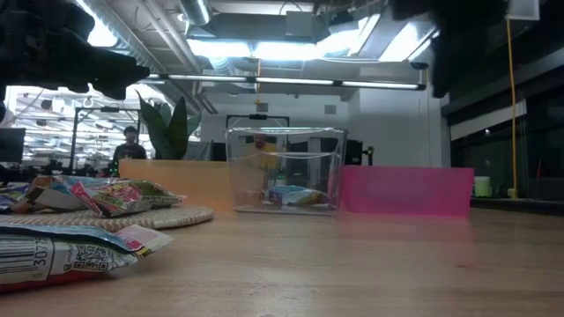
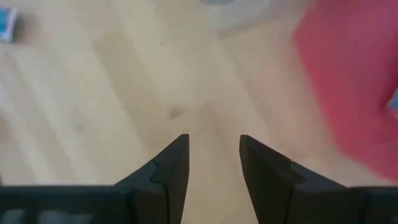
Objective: Pick and place Granola Bars by type
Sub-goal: Put the bottom right yellow granola bar into the orange bin, then put the top red granola bar into the red bin
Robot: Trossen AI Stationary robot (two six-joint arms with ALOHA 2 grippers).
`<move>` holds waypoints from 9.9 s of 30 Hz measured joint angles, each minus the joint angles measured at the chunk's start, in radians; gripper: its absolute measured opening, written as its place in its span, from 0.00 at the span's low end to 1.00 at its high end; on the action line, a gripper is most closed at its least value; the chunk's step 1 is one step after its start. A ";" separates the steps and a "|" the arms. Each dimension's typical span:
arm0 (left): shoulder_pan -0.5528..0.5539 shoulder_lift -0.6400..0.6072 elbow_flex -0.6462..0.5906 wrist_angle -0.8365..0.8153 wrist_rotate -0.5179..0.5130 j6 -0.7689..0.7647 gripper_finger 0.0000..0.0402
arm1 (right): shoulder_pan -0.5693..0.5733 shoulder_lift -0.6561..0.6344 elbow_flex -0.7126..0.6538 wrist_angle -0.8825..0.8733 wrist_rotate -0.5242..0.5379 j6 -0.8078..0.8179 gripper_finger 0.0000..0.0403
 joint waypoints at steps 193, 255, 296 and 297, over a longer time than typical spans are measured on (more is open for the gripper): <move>-0.102 1.097 0.524 0.606 -0.125 0.039 0.82 | -0.379 0.220 0.193 1.220 -0.398 -1.123 0.22; 0.135 0.970 0.461 0.022 -0.569 0.041 0.06 | -0.395 -0.442 -0.746 1.588 -0.245 -1.099 0.22; 0.288 1.191 0.416 0.145 -0.462 0.027 0.51 | -0.399 -0.493 -0.755 1.622 -0.236 -1.179 0.22; 0.288 1.191 0.416 0.150 -0.462 0.031 0.52 | -0.399 -0.506 -0.755 1.624 -0.233 -1.183 0.22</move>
